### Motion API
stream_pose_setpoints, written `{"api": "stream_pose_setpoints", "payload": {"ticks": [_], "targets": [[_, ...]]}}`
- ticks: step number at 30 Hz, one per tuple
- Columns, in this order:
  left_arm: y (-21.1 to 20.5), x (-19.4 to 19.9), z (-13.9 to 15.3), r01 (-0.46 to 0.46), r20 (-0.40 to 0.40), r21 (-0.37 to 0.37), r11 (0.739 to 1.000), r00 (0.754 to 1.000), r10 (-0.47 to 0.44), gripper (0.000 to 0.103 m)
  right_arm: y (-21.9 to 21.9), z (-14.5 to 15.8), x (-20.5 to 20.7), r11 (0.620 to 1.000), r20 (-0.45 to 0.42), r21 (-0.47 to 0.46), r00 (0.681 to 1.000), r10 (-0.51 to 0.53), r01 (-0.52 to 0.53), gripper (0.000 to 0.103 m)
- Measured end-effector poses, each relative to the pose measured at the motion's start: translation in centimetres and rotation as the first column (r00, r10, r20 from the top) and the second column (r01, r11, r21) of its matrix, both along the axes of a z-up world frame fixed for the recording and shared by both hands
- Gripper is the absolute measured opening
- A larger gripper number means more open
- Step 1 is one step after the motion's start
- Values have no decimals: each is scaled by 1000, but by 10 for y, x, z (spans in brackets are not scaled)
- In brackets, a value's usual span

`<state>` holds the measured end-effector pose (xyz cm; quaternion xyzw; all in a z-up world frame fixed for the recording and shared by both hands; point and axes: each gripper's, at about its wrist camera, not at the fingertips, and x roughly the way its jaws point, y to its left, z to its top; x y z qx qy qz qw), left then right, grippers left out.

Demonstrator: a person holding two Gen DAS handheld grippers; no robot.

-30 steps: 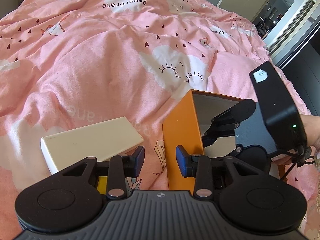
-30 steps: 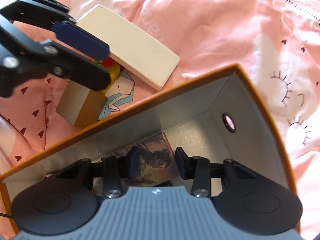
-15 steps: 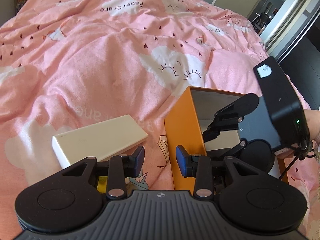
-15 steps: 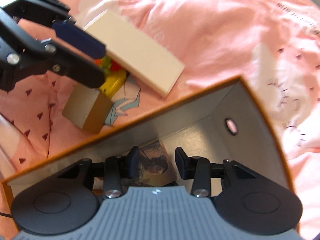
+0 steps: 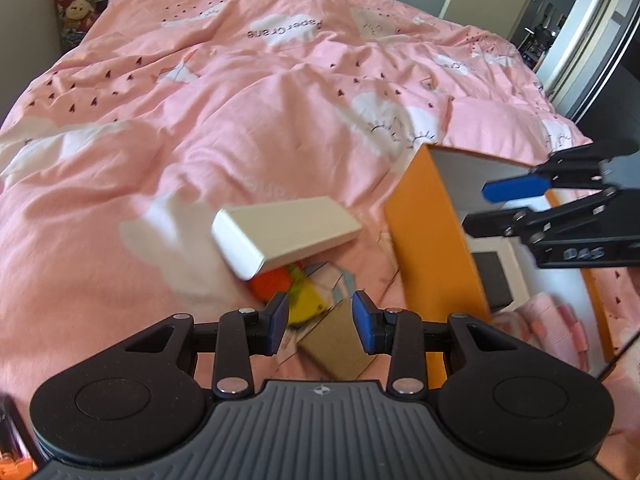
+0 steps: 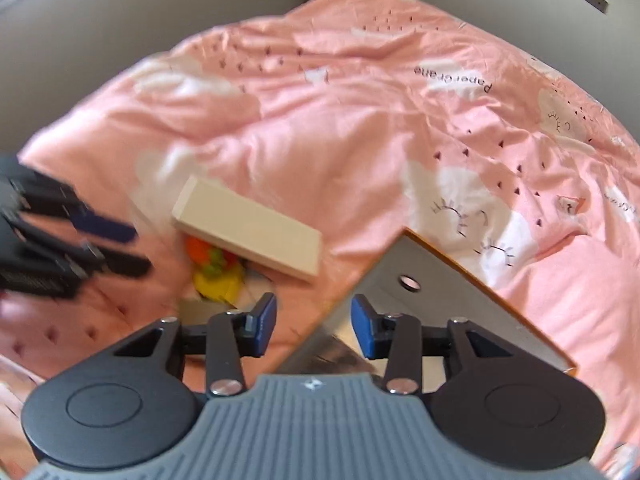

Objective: Organize objects
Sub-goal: 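Withdraw both open tools from the orange box toward the remaining items, then grasp the small brown box with the right tool and lift it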

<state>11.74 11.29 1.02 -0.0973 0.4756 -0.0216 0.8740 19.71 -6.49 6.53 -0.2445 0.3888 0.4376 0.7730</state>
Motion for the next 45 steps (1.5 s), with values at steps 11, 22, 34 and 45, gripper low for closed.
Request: {"api": "stream_pose_setpoints", "payload": {"ticks": [11,22,34,45], "targets": [[19,-24,-27,-32,20,149,988,999,29,43,63,-66,-59,995,-41,48,996,-81,83,70],[25,-24,-44,21,0,136,990,1000,-21,43,101,-115,-62,984,-99,-164,992,-85,68,70],[26,-23,-48,45,1,91,995,999,-46,42,112,-134,-51,969,-154,-235,981,-121,83,66],[32,-23,-39,45,23,25,999,999,-46,42,108,-125,-52,975,-133,-190,981,-140,113,61]]}}
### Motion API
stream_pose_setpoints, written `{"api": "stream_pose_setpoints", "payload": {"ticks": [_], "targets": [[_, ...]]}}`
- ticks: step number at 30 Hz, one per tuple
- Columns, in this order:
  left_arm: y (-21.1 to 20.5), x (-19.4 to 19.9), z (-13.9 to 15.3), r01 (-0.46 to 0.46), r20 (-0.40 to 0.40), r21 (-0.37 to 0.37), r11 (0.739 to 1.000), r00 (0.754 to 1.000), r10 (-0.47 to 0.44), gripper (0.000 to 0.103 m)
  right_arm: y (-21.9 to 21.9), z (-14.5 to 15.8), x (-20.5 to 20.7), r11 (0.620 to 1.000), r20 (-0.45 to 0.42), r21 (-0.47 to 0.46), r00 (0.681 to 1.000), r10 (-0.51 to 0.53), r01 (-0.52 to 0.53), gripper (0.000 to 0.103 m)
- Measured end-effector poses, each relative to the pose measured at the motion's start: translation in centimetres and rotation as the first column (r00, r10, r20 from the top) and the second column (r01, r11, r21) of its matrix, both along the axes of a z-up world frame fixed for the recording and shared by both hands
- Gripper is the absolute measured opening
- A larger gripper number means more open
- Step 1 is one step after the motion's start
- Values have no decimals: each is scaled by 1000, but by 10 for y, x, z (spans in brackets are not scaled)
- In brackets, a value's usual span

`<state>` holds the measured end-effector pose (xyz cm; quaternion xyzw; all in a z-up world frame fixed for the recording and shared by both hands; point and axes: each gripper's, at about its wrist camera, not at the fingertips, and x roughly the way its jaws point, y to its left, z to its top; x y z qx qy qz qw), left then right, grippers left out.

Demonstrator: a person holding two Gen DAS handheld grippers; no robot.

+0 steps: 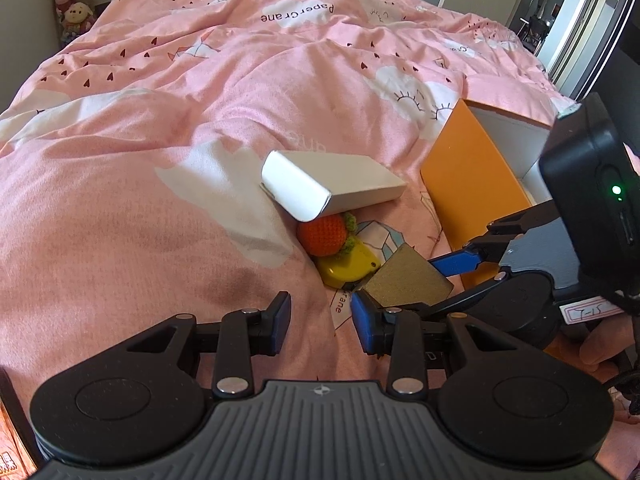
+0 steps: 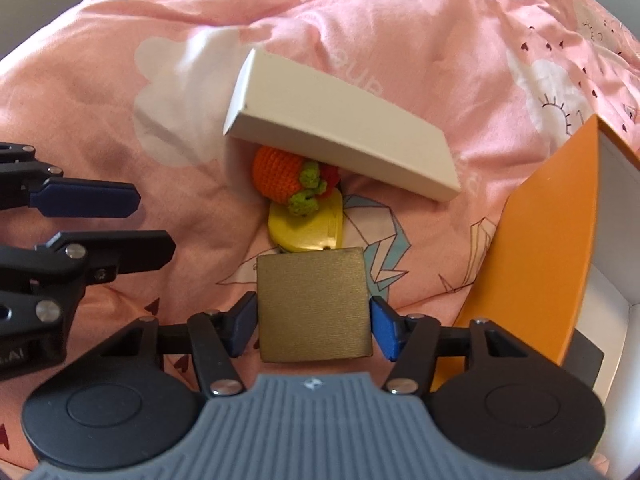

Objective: Organize objects
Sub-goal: 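Grasp the small brown box with the right tool and lift it, then lower the brown box into the orange box while the left tool grasps the tape measure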

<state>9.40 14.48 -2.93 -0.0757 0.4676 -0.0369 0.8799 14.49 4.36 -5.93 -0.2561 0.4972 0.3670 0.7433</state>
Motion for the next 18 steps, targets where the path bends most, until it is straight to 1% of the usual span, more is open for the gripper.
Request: {"api": "stream_pose_setpoints", "payload": {"ticks": [3,6,7,8,10,13,15,18], "targets": [[1,3,5,7,12,-8,1000,1000,-7,42,-12,15,2,999,19,44,1000,-10,9,61],[-3,10,9,34,19,-2,999,999,-34,42,-23,37,2,995,37,98,999,-1,-2,61],[-4,13,9,34,19,0,999,999,-34,41,-25,45,1,994,56,107,998,0,-6,61],[-5,16,10,34,20,3,999,999,-34,42,-29,54,0,993,85,114,996,0,-10,61],[-8,22,10,32,26,14,999,999,-33,50,-39,71,4,989,113,150,994,-5,-12,61],[-14,31,6,42,25,13,999,999,-42,57,-60,97,11,978,132,210,991,-26,-2,61],[-19,38,0,38,18,22,999,999,-38,58,-74,114,14,973,154,232,987,-43,6,61],[-28,47,-10,15,6,61,998,1000,-15,61,-96,127,21,972,175,234,982,-66,23,61]]}}
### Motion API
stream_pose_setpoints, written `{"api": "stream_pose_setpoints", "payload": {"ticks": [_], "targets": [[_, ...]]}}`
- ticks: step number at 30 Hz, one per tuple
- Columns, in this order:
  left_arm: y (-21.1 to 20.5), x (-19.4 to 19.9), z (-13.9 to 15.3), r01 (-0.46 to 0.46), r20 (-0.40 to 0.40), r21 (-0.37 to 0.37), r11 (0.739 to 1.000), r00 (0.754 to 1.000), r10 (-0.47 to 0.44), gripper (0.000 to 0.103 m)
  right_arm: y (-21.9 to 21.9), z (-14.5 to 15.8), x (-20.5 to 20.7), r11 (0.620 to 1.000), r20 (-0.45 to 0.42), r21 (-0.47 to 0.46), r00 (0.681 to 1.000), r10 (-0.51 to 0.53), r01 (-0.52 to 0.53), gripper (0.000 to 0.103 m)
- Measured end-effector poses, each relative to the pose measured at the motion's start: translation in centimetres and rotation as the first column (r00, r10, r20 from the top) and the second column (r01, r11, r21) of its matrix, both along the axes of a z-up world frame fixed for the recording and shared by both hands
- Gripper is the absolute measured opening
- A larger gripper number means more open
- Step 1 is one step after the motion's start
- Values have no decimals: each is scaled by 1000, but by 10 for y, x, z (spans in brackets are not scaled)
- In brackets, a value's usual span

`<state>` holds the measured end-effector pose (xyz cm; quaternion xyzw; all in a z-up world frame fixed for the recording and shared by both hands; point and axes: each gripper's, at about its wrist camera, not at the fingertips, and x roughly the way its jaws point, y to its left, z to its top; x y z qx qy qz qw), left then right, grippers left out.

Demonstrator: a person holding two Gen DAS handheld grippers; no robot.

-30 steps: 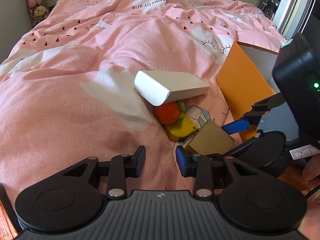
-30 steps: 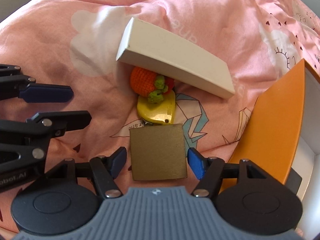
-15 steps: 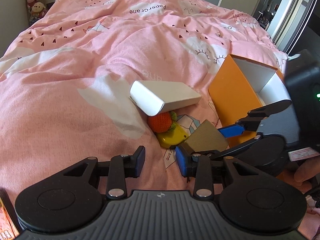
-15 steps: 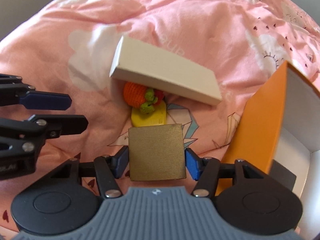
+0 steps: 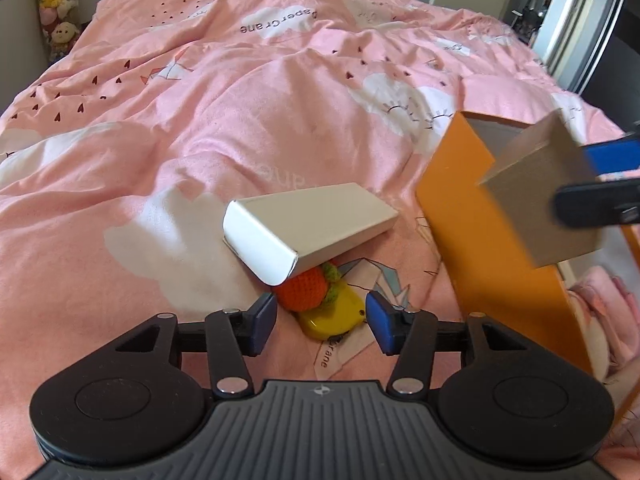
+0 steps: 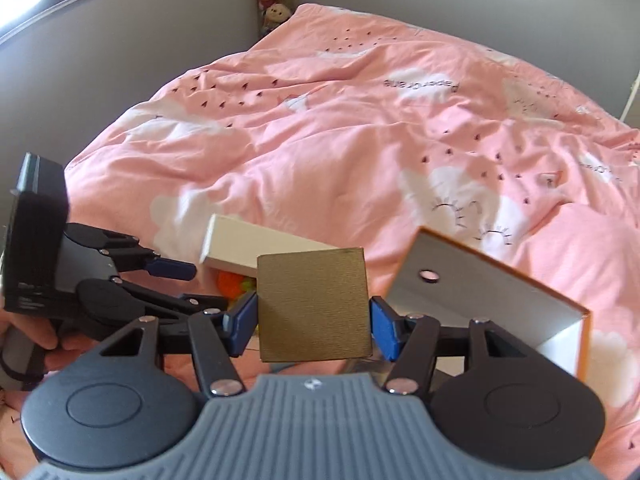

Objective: Organize objects
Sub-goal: 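Lower the brown box into the orange box while the left tool grasps the tape measure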

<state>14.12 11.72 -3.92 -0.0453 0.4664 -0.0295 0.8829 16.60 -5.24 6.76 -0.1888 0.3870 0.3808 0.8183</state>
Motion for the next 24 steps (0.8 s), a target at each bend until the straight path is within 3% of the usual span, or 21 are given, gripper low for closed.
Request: {"api": "stream_pose_setpoints", "payload": {"ticks": [5,9,17,21,24], "targets": [[-11,12,-18,-27,-44,47,999,999,29,64,-31,0,16,998,17,-49,999,-44,45,61],[-20,15,-31,-6,-102,15,1000,995,7,64,-49,-13,29,994,6,-77,997,-82,82,61],[-13,27,-52,-215,-156,-77,974,967,201,68,-76,-35,48,985,-6,-115,992,-130,128,61],[-22,36,-60,-273,-180,-35,961,948,263,75,-90,-41,58,980,-3,-154,992,-127,125,61],[-28,41,-65,-300,-193,4,954,936,295,76,-98,-44,62,980,-3,-191,998,-60,59,61]]}}
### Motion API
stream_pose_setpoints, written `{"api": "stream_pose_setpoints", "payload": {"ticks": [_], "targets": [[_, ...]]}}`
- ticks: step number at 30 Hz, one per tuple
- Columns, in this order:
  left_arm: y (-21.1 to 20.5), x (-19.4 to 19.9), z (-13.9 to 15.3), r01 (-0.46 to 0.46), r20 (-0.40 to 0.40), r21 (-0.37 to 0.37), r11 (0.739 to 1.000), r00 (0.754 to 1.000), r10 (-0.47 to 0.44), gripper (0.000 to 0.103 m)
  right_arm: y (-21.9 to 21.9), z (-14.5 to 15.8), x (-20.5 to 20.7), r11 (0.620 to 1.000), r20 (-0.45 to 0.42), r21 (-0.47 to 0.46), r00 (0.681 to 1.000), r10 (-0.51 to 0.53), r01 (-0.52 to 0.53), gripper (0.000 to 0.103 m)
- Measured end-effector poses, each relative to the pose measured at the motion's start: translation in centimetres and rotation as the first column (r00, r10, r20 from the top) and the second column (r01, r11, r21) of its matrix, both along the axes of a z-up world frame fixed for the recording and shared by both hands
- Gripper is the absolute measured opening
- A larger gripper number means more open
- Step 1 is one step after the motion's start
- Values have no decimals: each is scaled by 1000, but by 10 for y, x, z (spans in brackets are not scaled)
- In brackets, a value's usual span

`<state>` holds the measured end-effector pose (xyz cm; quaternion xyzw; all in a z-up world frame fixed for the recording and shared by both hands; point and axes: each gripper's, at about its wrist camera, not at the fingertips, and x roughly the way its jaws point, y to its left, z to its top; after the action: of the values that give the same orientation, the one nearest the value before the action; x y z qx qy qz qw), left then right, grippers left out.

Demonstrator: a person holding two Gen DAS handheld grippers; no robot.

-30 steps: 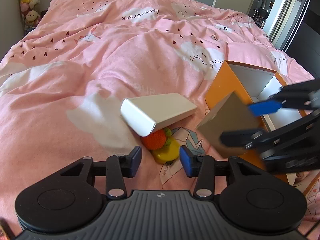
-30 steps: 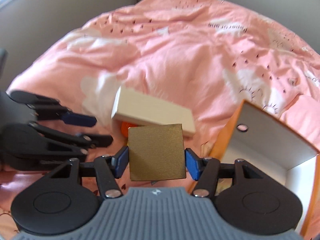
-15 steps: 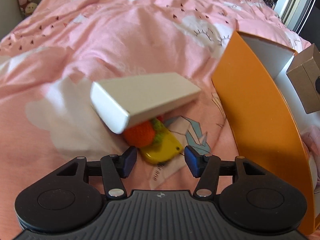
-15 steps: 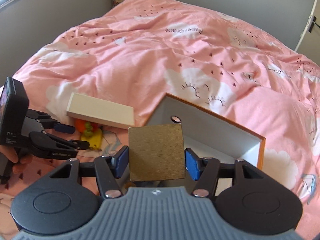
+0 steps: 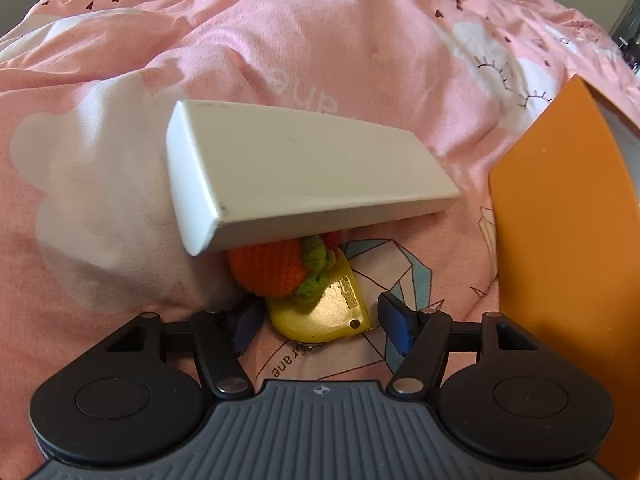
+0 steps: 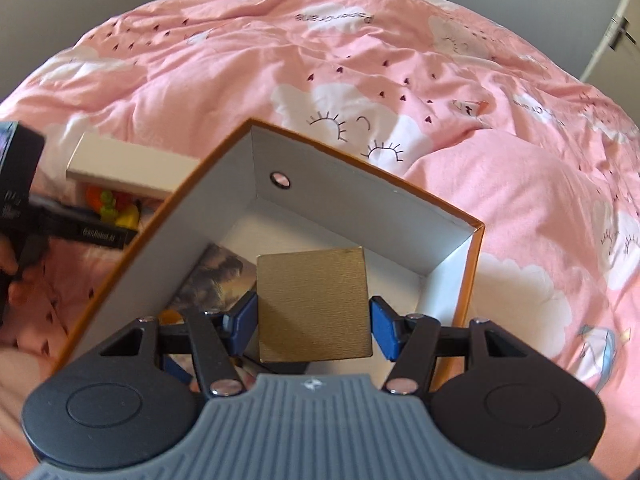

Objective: Organize objects
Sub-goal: 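Lower the brown box into the orange box while the left tool grasps the tape measure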

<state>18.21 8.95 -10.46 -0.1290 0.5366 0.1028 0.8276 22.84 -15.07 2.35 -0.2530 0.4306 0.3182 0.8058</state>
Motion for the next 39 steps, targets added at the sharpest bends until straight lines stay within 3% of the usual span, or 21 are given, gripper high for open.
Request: {"api": "stream_pose_setpoints", "payload": {"ticks": [5,7,8,14,18,23,28,32,34,39], "targets": [[-5,2,-5,-13,-20,44,999,1000,14,76,-5,-6,6,978,-15,-115,984,175,-176,61],[-5,0,-5,-6,-16,41,999,1000,7,67,-5,-8,7,955,-24,-162,968,248,-249,61],[-3,-1,-5,-7,-16,46,999,1000,8,62,-4,-9,8,940,-29,-187,958,285,-285,61],[8,-15,1,32,5,2,999,999,-32,61,3,-16,8,849,-69,-305,899,432,-431,61],[11,-27,8,75,0,-46,996,997,-76,61,5,-16,3,770,-109,-323,830,547,-550,61],[13,-46,20,131,-1,-117,984,991,-132,61,6,-20,2,664,-158,-405,763,627,-629,61],[4,-62,42,195,47,-179,964,981,-189,61,9,-30,6,559,-236,-432,687,688,-708,61],[-3,-66,63,238,109,-217,947,970,-219,61,13,-43,15,518,-312,-408,648,695,-752,62],[-10,-50,75,260,149,-214,942,961,-231,61,13,-51,18,490,-342,-408,627,700,-770,62],[-22,-38,93,307,220,-200,930,939,-263,61,15,-62,29,490,-379,-375,613,694,-787,62]]}}
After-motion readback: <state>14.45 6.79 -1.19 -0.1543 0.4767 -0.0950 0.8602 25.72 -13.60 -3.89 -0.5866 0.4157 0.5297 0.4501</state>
